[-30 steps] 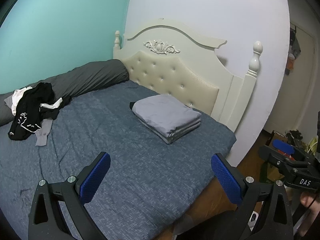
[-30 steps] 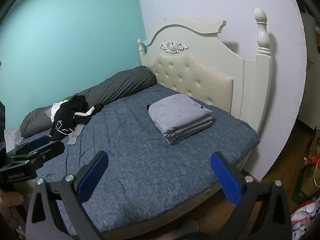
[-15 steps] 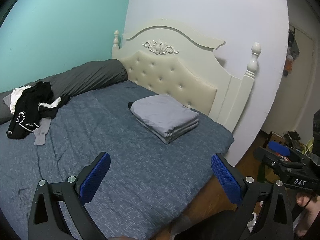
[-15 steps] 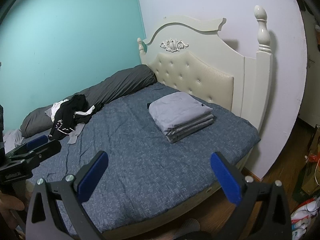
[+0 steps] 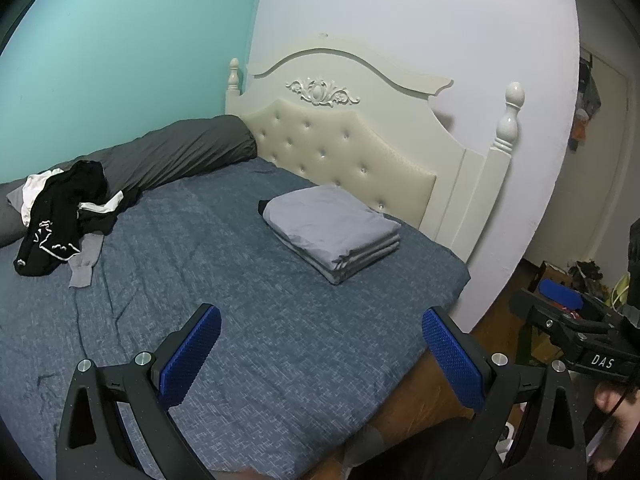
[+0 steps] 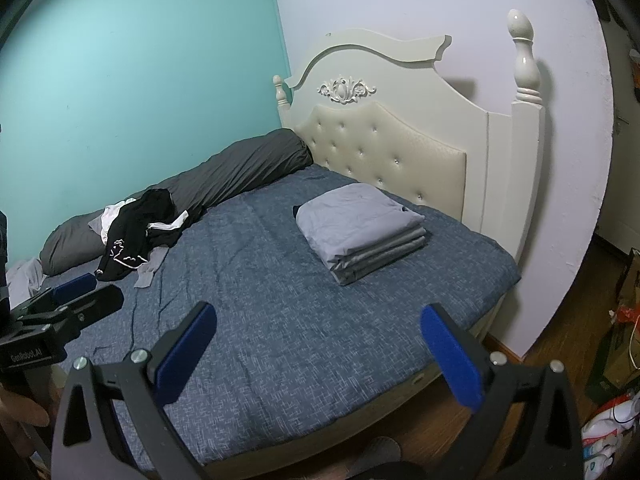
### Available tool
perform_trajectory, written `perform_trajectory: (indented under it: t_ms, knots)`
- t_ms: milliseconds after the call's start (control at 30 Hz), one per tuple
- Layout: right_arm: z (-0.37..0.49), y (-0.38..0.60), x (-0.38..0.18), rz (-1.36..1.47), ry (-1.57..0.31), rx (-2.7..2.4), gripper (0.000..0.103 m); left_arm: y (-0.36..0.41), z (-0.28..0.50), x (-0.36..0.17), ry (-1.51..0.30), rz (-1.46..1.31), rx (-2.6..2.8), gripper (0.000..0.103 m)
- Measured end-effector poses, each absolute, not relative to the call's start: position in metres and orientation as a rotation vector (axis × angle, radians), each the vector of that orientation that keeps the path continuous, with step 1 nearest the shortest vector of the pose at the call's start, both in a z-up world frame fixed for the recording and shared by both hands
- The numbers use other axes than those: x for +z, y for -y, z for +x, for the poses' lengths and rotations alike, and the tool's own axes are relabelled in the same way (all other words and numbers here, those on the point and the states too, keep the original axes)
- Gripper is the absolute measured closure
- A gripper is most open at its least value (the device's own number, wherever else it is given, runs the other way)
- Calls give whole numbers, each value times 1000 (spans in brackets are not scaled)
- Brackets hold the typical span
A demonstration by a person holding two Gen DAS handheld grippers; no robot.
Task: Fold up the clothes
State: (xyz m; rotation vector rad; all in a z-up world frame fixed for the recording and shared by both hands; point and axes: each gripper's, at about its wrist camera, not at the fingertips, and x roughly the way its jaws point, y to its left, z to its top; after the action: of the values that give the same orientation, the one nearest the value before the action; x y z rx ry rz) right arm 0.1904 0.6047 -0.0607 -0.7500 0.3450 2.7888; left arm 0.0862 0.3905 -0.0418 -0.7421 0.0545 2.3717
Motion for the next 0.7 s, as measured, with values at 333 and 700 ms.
perform_trajectory:
  t_ms: [333, 700]
  knots:
    - [187, -605, -63, -763, -351, 2790, 1, -387, 82, -41, -43, -745, 2380, 0]
    - [186, -606, -65, -769, -351, 2790, 1, -387, 82, -42, -48, -747, 2359, 0]
